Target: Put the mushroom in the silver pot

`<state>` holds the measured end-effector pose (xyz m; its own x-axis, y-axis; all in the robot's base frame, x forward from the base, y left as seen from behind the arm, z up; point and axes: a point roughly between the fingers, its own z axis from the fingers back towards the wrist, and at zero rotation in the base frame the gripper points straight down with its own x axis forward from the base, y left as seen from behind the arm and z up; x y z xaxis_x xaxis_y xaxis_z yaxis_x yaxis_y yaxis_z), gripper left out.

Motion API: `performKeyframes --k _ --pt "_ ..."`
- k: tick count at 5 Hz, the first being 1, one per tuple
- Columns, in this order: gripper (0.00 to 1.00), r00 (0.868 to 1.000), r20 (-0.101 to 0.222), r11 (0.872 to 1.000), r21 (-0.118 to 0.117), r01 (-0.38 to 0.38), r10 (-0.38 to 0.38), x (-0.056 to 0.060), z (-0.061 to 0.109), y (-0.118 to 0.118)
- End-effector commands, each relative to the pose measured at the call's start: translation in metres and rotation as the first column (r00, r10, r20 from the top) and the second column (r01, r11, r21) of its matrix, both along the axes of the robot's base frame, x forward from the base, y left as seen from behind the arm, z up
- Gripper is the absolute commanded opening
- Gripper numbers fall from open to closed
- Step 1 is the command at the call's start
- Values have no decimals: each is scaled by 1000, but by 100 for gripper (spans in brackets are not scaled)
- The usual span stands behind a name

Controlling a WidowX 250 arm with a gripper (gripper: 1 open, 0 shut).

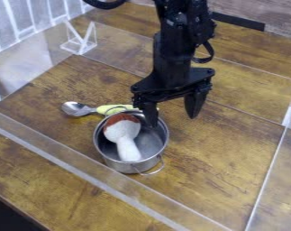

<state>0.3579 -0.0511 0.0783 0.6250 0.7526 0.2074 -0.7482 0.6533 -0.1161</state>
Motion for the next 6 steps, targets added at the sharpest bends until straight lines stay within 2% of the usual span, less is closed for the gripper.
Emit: performKeyframes --k 1,2,5,6 --pt "100 997 71 1000 -5 -30 30 17 20 3" --pt "100 996 61 998 2 -58 57 27 14 0" --pt "100 999 34 999 21 -24 23 19 -15 7" --pt "100 997 30 997 20 -77 76 26 -35 3"
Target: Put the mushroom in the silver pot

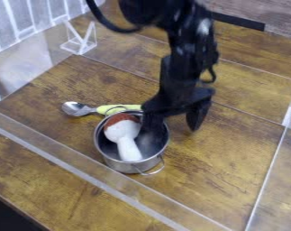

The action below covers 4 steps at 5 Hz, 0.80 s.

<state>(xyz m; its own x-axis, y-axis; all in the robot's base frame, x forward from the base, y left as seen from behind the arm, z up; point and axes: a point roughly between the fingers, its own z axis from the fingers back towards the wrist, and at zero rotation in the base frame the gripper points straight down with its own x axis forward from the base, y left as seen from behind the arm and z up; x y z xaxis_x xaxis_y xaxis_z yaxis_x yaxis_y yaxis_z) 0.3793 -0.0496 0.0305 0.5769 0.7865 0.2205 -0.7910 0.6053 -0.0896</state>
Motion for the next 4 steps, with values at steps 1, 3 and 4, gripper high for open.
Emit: performKeyframes --k 1,3,4 --pt "100 998 51 999 -20 -46 47 14 10 -2" --pt "0 995 44 996 -14 -90 90 0 9 -18" --pt "100 992 32 993 -9 -118 119 -6 10 -16"
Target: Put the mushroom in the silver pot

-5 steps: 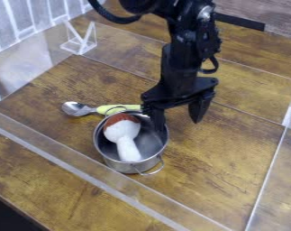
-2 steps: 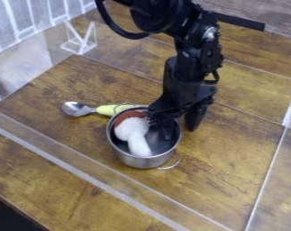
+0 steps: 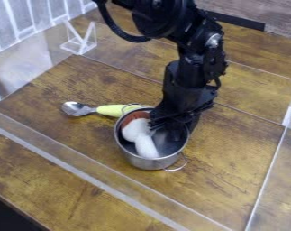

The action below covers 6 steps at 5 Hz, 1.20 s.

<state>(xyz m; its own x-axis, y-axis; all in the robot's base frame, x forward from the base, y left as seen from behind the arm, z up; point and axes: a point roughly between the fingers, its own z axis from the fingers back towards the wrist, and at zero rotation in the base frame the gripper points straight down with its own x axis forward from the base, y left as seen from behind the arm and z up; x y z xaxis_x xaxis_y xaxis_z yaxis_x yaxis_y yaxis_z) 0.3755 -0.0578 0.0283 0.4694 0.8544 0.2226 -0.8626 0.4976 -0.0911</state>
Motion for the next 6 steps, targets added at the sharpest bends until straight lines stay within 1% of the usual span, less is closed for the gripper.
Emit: performKeyframes --k 1,2,4,5,6 --pt "100 1000 23 1000 1 -16 16 -8 15 -5" --pt "100 998 18 998 3 -60 60 -7 29 -9" --pt "100 994 41 994 -22 -103 104 -12 57 14" --pt "100 986 75 987 -66 -145 150 -5 85 22" --pt "100 978 114 980 -112 -164 177 1 112 27"
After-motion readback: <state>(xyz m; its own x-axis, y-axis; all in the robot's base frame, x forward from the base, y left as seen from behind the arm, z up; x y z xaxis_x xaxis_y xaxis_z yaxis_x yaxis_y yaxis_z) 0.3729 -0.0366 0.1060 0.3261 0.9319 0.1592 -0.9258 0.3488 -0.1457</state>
